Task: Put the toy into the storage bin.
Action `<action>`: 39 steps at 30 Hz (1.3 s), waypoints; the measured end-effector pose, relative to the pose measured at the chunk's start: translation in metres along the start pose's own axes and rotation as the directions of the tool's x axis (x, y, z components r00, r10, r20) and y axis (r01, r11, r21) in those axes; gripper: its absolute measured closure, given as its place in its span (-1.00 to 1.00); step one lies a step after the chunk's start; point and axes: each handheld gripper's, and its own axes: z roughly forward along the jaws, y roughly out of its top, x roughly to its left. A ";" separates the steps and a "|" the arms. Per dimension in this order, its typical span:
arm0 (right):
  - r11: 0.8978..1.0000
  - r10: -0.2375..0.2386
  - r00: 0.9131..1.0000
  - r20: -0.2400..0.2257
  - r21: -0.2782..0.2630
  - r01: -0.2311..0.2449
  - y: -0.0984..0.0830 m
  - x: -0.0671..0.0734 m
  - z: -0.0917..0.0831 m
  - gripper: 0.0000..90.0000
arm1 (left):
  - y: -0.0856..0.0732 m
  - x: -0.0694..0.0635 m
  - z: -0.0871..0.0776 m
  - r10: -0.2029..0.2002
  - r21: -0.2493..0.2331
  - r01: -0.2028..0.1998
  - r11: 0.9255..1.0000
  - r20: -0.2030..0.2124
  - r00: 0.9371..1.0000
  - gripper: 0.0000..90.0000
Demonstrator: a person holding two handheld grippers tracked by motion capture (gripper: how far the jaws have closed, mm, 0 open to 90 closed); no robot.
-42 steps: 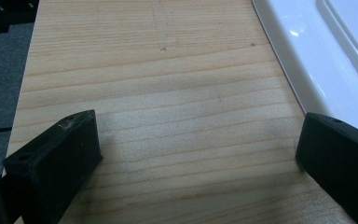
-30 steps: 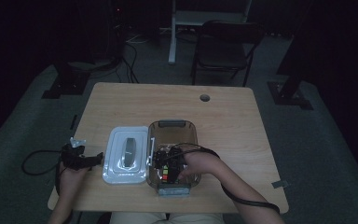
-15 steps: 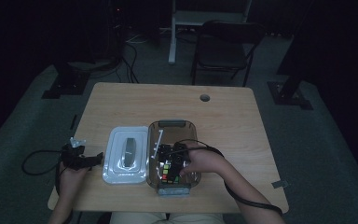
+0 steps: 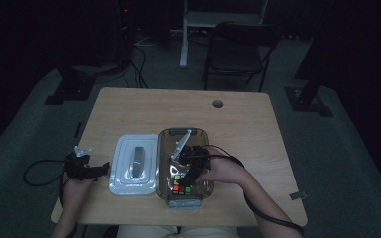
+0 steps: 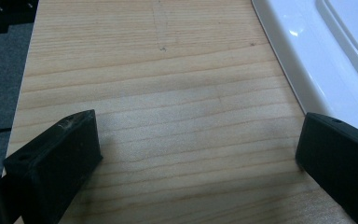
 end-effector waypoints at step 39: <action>0.835 0.209 0.963 0.170 -0.543 -0.085 -0.070 -0.005 -0.051 -0.75 | 0.000 0.000 0.000 0.000 0.001 0.000 1.000 0.000 1.000 -0.99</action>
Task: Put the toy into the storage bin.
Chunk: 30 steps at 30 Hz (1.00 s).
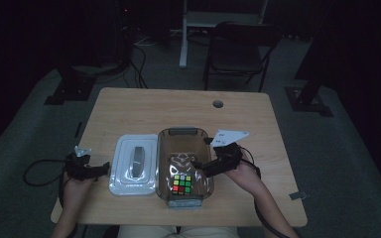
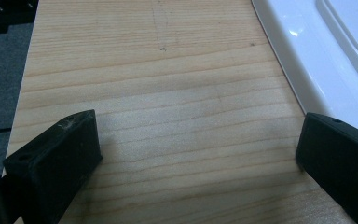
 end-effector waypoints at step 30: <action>0.982 0.171 0.962 0.213 -0.122 -0.147 -0.069 -0.032 -0.037 -0.75 | 0.000 -0.002 0.000 -0.012 0.001 0.012 1.000 -0.010 1.000 -0.99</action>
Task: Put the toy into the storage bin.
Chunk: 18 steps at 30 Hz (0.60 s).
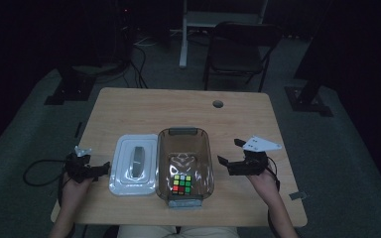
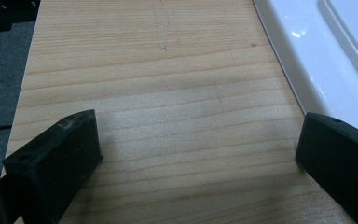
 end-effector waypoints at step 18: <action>0.986 0.123 0.983 0.140 0.097 -0.137 -0.082 -0.023 0.012 -0.75 | 0.000 0.000 0.000 0.004 0.000 -0.004 1.000 0.004 1.000 -0.99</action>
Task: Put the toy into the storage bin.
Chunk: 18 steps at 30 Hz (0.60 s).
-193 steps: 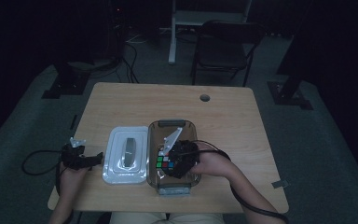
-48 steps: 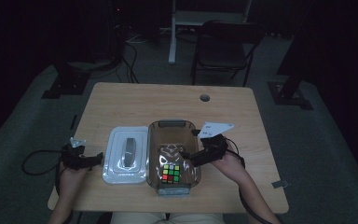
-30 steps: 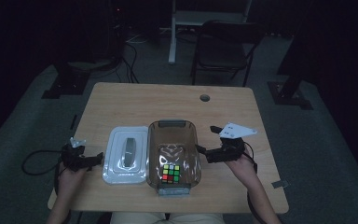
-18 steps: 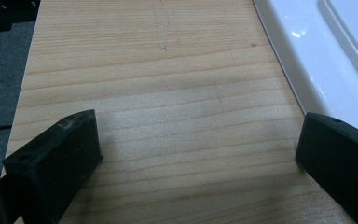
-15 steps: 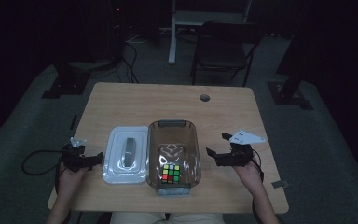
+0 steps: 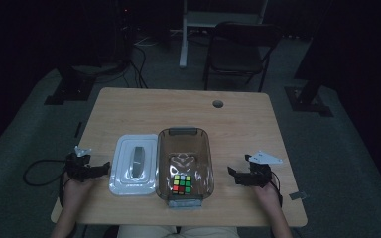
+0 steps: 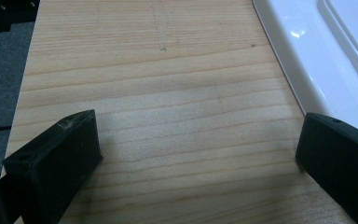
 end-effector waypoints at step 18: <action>0.987 0.066 0.977 0.204 0.131 -0.094 -0.027 -0.015 0.003 -0.75 | -0.001 0.001 -0.001 0.013 -0.001 -0.013 1.000 0.013 1.000 -0.99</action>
